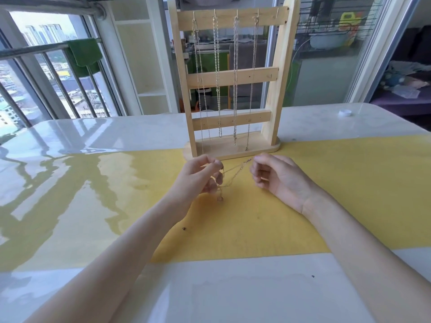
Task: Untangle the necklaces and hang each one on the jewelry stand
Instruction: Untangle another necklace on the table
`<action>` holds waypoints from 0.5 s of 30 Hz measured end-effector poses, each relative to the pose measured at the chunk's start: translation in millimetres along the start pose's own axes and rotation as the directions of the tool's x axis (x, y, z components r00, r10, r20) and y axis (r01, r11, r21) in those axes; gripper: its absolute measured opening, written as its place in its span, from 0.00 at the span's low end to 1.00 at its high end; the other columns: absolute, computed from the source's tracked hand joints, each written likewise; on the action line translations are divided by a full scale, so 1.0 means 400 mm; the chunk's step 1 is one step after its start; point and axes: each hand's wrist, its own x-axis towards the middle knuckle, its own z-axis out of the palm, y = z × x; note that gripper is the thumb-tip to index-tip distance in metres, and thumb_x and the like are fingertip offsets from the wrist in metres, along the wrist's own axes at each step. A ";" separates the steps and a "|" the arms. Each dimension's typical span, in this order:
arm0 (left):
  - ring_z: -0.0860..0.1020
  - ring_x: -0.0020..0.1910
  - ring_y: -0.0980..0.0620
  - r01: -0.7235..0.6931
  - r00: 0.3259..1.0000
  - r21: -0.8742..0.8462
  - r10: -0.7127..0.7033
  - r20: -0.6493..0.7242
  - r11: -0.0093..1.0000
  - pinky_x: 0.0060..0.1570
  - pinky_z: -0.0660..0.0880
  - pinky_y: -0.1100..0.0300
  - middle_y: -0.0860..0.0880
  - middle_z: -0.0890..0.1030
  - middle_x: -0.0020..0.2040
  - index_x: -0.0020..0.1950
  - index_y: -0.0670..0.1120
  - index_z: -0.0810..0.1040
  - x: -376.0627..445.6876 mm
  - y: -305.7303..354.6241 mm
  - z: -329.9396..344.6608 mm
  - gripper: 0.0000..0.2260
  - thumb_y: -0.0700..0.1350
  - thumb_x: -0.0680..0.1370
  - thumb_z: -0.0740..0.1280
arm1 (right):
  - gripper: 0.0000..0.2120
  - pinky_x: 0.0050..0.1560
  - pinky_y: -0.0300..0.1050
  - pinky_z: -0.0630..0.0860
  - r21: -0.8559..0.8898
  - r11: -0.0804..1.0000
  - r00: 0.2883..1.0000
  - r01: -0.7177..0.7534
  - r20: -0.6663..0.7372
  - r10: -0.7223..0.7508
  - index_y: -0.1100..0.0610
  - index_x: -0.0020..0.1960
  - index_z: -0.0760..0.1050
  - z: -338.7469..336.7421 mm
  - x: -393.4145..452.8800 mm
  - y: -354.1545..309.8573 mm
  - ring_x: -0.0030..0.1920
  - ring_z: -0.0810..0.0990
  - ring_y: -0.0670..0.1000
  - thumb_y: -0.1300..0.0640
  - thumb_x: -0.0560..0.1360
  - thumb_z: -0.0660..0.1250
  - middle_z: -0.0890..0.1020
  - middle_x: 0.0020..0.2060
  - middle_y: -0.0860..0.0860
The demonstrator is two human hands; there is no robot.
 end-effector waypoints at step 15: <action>0.69 0.22 0.56 0.139 0.988 0.057 -0.135 -0.074 0.989 0.23 0.65 0.68 0.50 0.76 0.40 0.41 0.44 0.74 -0.003 0.001 0.012 0.09 0.45 0.80 0.63 | 0.11 0.30 0.35 0.71 0.200 0.969 0.984 0.148 -0.131 -0.123 0.62 0.38 0.75 0.001 -0.002 -0.029 0.30 0.76 0.48 0.64 0.78 0.60 0.81 0.31 0.55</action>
